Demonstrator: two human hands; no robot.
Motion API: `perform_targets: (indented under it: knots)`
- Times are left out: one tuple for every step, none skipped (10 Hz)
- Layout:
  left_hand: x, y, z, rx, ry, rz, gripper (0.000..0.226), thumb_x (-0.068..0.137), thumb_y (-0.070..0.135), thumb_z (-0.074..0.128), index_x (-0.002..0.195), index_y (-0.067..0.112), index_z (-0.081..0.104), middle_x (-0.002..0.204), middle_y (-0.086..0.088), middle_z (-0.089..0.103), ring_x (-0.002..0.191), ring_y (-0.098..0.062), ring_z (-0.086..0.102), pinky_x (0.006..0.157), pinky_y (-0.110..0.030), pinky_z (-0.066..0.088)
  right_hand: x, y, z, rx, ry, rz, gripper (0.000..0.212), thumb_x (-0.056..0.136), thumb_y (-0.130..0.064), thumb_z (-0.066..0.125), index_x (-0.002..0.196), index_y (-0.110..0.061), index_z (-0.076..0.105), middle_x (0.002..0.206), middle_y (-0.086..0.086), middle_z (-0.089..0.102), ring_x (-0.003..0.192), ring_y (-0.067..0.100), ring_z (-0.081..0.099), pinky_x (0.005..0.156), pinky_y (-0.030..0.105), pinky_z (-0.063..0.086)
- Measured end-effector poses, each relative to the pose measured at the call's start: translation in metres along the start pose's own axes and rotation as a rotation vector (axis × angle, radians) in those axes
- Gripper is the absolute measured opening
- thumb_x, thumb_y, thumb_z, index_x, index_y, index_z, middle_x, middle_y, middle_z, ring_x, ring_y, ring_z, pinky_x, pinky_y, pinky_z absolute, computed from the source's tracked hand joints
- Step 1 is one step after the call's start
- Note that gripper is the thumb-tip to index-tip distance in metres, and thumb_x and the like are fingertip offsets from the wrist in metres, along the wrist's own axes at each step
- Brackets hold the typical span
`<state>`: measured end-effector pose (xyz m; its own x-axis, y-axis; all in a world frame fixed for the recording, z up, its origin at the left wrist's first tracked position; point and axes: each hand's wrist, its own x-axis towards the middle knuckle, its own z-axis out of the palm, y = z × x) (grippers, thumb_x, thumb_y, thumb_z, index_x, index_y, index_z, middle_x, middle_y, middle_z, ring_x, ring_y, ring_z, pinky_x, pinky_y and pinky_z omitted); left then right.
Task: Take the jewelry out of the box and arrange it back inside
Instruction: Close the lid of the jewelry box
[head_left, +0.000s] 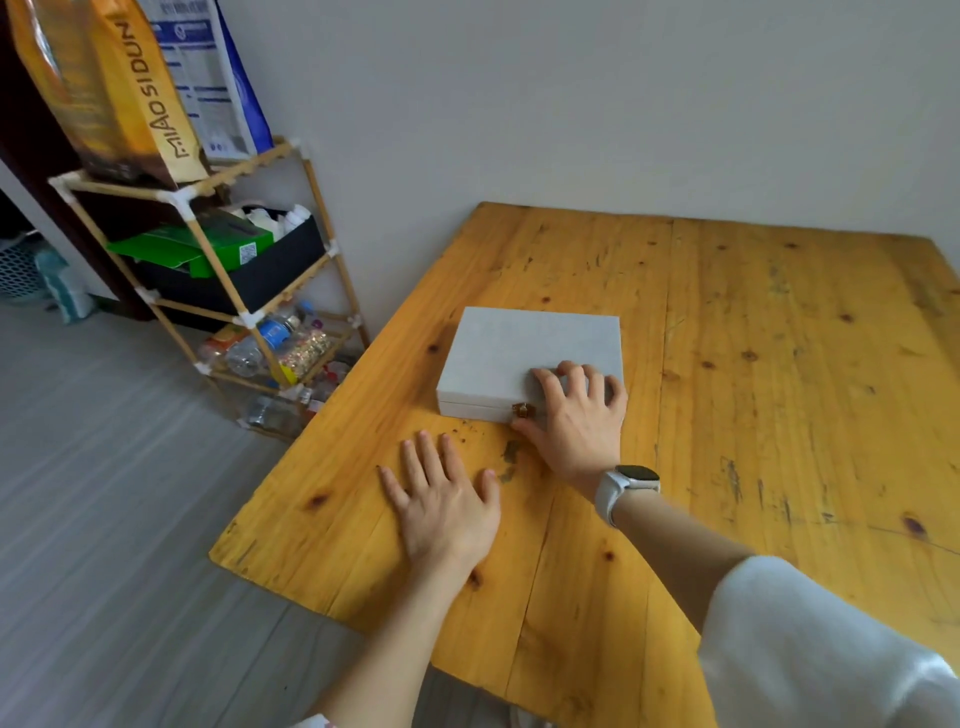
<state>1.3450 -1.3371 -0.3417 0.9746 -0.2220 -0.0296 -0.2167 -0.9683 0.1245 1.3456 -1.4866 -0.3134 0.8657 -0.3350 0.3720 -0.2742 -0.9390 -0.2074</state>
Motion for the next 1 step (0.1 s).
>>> perform_targets:
  knots:
    - [-0.0001,0.0009,-0.0017,-0.003,0.001,-0.008,0.069,0.092,0.053,0.014,0.148,0.014,0.005,0.156,-0.012,-0.004,0.143,-0.028,-0.008,0.113,-0.055,-0.004,0.0052,-0.0048,-0.0341,0.369,-0.014,0.100,0.054,0.085,-0.044,0.057,0.131,-0.017,0.046,0.128,0.007,0.048,0.125,0.026,0.039,0.108,0.042,0.024]
